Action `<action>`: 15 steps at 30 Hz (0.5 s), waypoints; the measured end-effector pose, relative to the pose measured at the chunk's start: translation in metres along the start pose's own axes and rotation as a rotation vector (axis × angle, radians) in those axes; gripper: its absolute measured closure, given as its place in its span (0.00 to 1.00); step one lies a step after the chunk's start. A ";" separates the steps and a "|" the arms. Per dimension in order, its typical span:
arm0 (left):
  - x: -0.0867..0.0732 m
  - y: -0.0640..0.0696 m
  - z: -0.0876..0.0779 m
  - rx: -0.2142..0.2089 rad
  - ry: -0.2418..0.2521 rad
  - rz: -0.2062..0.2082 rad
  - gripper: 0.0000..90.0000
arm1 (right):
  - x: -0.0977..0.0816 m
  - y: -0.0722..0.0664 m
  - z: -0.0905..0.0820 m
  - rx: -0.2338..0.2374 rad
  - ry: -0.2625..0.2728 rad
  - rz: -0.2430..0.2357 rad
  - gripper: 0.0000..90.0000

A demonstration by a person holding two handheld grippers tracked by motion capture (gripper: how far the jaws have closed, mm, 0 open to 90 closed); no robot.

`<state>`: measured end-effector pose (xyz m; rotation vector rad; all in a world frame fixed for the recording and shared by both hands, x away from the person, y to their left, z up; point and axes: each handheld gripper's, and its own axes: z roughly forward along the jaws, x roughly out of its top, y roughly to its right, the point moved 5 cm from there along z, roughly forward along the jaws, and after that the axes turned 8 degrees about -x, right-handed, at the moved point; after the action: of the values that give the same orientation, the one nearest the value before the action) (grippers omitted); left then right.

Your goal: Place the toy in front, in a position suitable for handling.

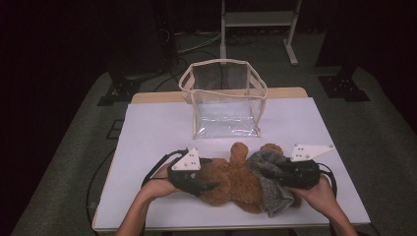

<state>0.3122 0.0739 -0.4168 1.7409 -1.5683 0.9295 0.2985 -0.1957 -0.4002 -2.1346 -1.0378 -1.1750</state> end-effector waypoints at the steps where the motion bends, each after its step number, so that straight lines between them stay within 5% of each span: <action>1: 0.000 0.002 0.002 0.000 -0.002 0.010 0.32 | 0.002 0.000 -0.001 0.000 0.005 -0.002 0.79; 8: 0.001 0.007 0.003 -0.008 -0.025 0.042 0.36 | 0.032 0.000 0.016 -0.021 -0.002 -0.047 0.78; 11: 0.000 0.007 0.002 -0.006 -0.023 0.038 0.36 | 0.029 0.001 0.029 -0.016 -0.035 -0.046 0.78; 15: 0.005 0.001 -0.002 0.008 -0.008 0.026 0.25 | 0.014 -0.005 0.033 0.022 -0.024 0.029 0.79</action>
<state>0.3109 0.0731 -0.4115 1.7357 -1.5976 0.9435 0.3152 -0.1636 -0.4046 -2.1443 -1.0224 -1.1226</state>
